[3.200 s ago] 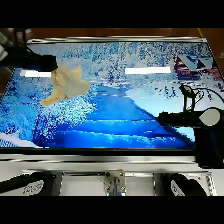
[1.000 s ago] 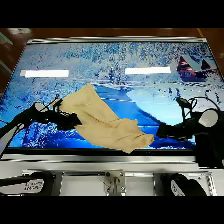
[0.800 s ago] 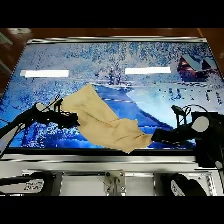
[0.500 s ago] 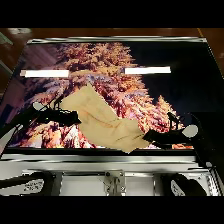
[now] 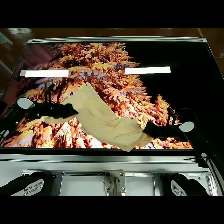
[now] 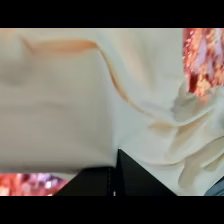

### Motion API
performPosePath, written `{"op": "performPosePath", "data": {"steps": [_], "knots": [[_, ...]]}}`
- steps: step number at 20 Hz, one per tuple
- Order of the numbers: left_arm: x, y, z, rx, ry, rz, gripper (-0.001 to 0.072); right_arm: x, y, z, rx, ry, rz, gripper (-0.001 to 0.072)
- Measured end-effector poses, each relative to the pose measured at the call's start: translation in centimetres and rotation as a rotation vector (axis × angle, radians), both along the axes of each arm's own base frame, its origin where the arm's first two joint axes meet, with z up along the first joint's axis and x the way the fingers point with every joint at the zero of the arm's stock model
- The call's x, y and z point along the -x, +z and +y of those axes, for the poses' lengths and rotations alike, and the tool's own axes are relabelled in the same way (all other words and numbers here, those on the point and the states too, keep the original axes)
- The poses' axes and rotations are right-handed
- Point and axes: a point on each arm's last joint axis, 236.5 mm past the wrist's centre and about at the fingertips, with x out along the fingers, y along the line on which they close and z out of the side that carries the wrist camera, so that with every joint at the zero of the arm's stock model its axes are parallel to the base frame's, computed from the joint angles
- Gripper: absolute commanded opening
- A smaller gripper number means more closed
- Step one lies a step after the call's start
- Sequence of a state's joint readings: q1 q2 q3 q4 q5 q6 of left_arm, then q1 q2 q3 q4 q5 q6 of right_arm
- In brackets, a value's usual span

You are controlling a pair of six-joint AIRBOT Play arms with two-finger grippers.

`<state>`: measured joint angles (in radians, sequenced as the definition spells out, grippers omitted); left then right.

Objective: Fold the shirts.

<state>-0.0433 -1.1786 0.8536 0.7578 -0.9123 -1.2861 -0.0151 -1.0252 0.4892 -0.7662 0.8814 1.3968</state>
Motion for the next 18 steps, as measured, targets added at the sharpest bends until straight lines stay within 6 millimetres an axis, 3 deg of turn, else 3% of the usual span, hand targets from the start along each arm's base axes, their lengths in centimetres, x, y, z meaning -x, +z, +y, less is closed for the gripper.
{"op": "performPosePath", "data": {"steps": [2, 4, 5, 6, 8, 10, 12, 14, 16, 18], "knots": [[-2.4, 6.6, 0.1, 0.003, 0.009, -0.179, 0.0040, -2.5, 4.8, 0.5, 0.008, 0.090, -0.165, 0.0064], [-4.1, 16.4, 0.1, 0.017, 0.016, -0.415, 0.0040, -5.3, 12.0, 0.8, 0.030, 0.148, -0.382, 0.0064], [-4.2, 21.8, 0.1, 0.026, 0.020, -0.538, 0.0040, -6.6, 16.7, 0.8, 0.046, 0.161, -0.512, 0.0064], [-3.5, 27.9, 0.1, 0.040, 0.023, -0.674, 0.0040, -7.4, 21.8, 0.9, 0.063, 0.169, -0.644, 0.0064], [-0.4, 38.3, 0.2, 0.058, 0.024, -0.906, 0.0040, -7.6, 31.3, 0.7, 0.101, 0.169, -0.881, 0.0064], [3.8, 46.0, 0.3, 0.076, 0.021, -1.089, 0.0040, -6.4, 39.2, 0.4, 0.146, 0.163, -1.068, 0.0064], [7.2, 50.0, 0.3, 0.077, 0.010, -1.180, 0.0040, -4.8, 44.8, 0.0, 0.190, 0.151, -1.198, 0.0064], [9.3, 50.6, 0.2, 0.045, -0.015, -1.183, 0.0040, -3.2, 47.8, -0.5, 0.243, 0.150, -1.257, 0.0064], [10.2, 48.4, 0.2, -0.031, -0.061, -1.104, 0.0040, -1.9, 48.3, -1.1, 0.311, 0.173, -1.244, 0.0064], [10.5, 44.8, 1.0, -0.141, -0.101, -0.982, 0.0040, -0.9, 46.4, -1.8, 0.379, 0.220, -1.157, 0.0064]]}}
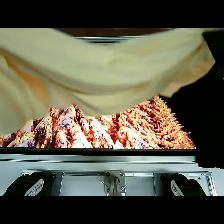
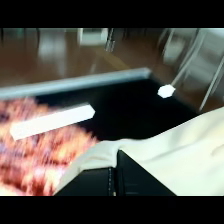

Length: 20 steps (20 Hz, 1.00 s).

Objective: Fold the shirts.

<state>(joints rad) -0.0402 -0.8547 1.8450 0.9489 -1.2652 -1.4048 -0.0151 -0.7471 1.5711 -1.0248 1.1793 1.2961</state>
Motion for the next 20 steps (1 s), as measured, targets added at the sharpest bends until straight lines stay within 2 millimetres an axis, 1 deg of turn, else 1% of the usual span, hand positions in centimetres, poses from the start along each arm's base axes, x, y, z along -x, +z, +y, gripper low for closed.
{"op": "performPosePath", "data": {"steps": [3, 7, 9, 11, 13, 14, 15, 17, 19, 20], "knots": [[0.4, -5.9, 1.7, -0.146, 0.039, 0.197, 0.0041, 1.6, -4.9, -1.0, 0.096, -0.007, 0.216, 0.0064], [0.6, -13.9, 2.9, -0.238, 0.039, 0.468, 0.0041, 3.7, -14.0, -2.0, 0.147, -0.010, 0.605, 0.0064], [0.3, -18.8, 3.1, -0.254, 0.033, 0.613, 0.0041, 4.0, -18.7, -2.9, 0.165, -0.033, 0.756, 0.0064], [-0.5, -23.6, 3.2, -0.248, 0.039, 0.730, 0.0041, 3.6, -23.3, -3.7, 0.171, -0.072, 0.856, 0.0064], [-2.1, -28.1, 3.1, -0.215, 0.060, 0.801, 0.0041, 2.0, -27.6, -4.1, 0.156, -0.113, 0.907, 0.0064], [-3.2, -29.9, 2.9, -0.184, 0.074, 0.812, 0.0041, 1.1, -29.3, -4.2, 0.145, -0.128, 0.919, 0.0064], [-4.7, -31.5, 2.7, -0.145, 0.096, 0.810, 0.0041, -0.2, -31.1, -4.3, 0.130, -0.148, 0.922, 0.0064], [-8.4, -33.5, 2.7, -0.063, 0.160, 0.765, 0.0041, -3.1, -33.5, -4.5, 0.095, -0.188, 0.900, 0.0064], [-12.6, -34.6, 3.3, 0.017, 0.241, 0.689, 0.0041, -6.4, -35.4, -4.7, 0.039, -0.243, 0.863, 0.0064], [-14.6, -34.7, 3.8, 0.054, 0.284, 0.641, 0.0041, -7.9, -36.1, -4.7, -0.002, -0.273, 0.847, 0.0064]]}}
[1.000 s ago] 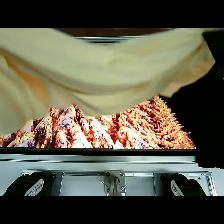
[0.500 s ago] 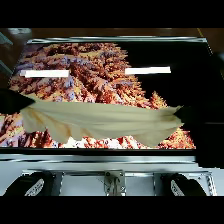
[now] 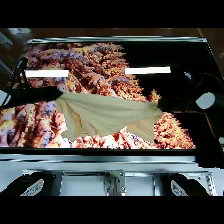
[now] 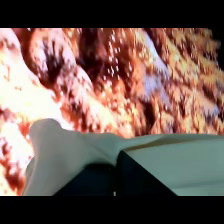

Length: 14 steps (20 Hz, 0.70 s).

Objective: Fold the shirts.

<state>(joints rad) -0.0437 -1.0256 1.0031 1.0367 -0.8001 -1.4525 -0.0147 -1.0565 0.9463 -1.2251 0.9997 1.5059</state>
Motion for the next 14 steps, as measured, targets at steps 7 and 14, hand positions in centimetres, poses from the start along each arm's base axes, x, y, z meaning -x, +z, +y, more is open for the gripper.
{"op": "performPosePath", "data": {"steps": [7, 14], "knots": [[-6.4, -6.0, -0.1, 0.009, 0.120, -0.045, 0.0149, -6.1, -4.7, 1.0, -0.215, -0.257, -0.003, 0.0065], [-5.5, -8.8, 1.2, -0.002, 0.092, 0.108, 0.0704, -7.8, -5.5, 0.6, -0.263, -0.314, -0.010, 0.0675]]}}
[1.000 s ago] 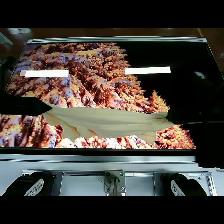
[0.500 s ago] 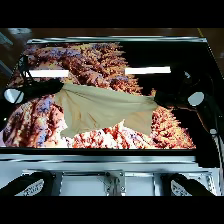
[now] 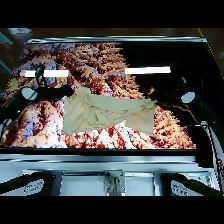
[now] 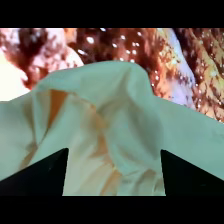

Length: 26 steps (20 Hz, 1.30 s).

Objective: Fold the shirts.

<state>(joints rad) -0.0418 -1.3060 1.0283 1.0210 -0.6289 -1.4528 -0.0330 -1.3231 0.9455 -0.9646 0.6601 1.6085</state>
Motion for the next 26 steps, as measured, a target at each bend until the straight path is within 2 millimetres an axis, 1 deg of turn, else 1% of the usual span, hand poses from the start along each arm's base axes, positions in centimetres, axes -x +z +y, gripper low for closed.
{"op": "performPosePath", "data": {"steps": [1, 2, 3, 4, 5, 6, 7, 8, 9, 10, 12, 14, 15, 16, 18, 22, 23, 25, 26], "knots": [[0.3, 0.6, 1.6, -0.005, 0.005, 0.029, 0.0693, -0.4, 0.9, -0.6, 0.018, 0.012, -0.030, 0.0675], [1.1, 0.9, 3.5, -0.023, 0.006, 0.071, 0.0684, -0.7, 2.1, -1.3, 0.046, 0.032, -0.063, 0.0675], [2.3, 0.9, 5.7, -0.040, 0.012, 0.127, 0.0568, -0.7, 3.0, -2.3, 0.087, 0.057, -0.084, 0.0675], [3.7, 0.8, 7.7, -0.052, 0.020, 0.189, 0.0440, -0.4, 3.8, -3.8, 0.141, 0.079, -0.094, 0.0674], [5.5, 0.4, 9.4, -0.063, 0.022, 0.256, 0.0422, 0.2, 4.2, -5.2, 0.190, 0.095, -0.088, 0.0675], [7.6, -0.4, 11.0, -0.064, 0.021, 0.335, 0.0430, 1.1, 4.2, -6.9, 0.238, 0.111, -0.061, 0.0674], [9.5, -1.1, 11.9, -0.059, 0.021, 0.396, 0.0461, 2.3, 3.8, -8.3, 0.269, 0.124, -0.017, 0.0675], [11.4, -2.2, 12.2, -0.041, 0.016, 0.461, 0.0623, 3.6, 3.3, -9.6, 0.288, 0.131, 0.033, 0.0675], [13.0, -3.2, 12.0, -0.013, 0.006, 0.513, 0.0710, 5.0, 2.6, -10.7, 0.295, 0.133, 0.083, 0.0675], [14.5, -4.4, 11.3, 0.025, -0.006, 0.558, 0.0710, 6.5, 1.8, -11.4, 0.290, 0.139, 0.136, 0.0675], [16.5, -6.6, 9.4, 0.105, -0.018, 0.612, 0.0710, 8.7, 0.4, -11.8, 0.263, 0.150, 0.212, 0.0675], [17.6, -8.6, 7.8, 0.155, -0.010, 0.635, 0.0710, 10.4, -0.8, -11.5, 0.222, 0.157, 0.265, 0.0675], [18.1, -9.5, 7.0, 0.170, -0.009, 0.645, 0.0710, 10.8, -1.1, -11.2, 0.201, 0.157, 0.277, 0.0675], [18.4, -10.3, 6.5, 0.178, -0.005, 0.650, 0.0710, 11.4, -1.4, -10.8, 0.181, 0.162, 0.293, 0.0675], [18.4, -11.5, 5.9, 0.180, 0.009, 0.643, 0.0710, 11.7, -1.7, -10.4, 0.156, 0.161, 0.301, 0.0675], [17.8, -12.9, 4.3, 0.195, 0.005, 0.624, 0.0707, 12.0, -1.8, -9.7, 0.118, 0.159, 0.307, 0.0675], [17.5, -13.2, 3.7, 0.199, -0.001, 0.619, 0.0688, 11.9, -1.7, -9.6, 0.112, 0.158, 0.305, 0.0675], [16.9, -13.6, 2.7, 0.208, 0.000, 0.604, 0.0364, 11.9, -1.7, -9.4, 0.100, 0.156, 0.303, 0.0675], [16.4, -13.9, 2.5, 0.198, 0.005, 0.587, 0.0266, 11.9, -1.7, -9.3, 0.094, 0.155, 0.302, 0.0675]]}}
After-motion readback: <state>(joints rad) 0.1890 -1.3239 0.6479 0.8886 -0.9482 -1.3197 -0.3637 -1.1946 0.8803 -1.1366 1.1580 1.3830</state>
